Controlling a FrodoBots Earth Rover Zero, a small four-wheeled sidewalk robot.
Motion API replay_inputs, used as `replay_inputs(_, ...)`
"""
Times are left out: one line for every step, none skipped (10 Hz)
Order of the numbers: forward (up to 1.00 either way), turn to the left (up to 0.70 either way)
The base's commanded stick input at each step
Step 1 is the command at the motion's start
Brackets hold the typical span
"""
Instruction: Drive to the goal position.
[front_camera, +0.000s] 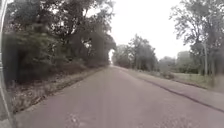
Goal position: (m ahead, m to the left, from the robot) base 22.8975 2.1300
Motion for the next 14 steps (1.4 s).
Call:
replay_inputs(0.70, 0.00)
replay_inputs(0.70, 0.00)
replay_inputs(0.70, 0.00)
replay_inputs(0.70, 0.00)
replay_inputs(0.70, 0.00)
replay_inputs(0.70, 0.05)
replay_inputs(0.70, 0.12)
replay_inputs(0.70, 0.18)
replay_inputs(0.70, 0.15)
replay_inputs(0.70, 0.00)
replay_inputs(0.70, 0.00)
replay_inputs(0.70, 0.00)
replay_inputs(0.70, 0.00)
replay_inputs(0.70, 0.00)
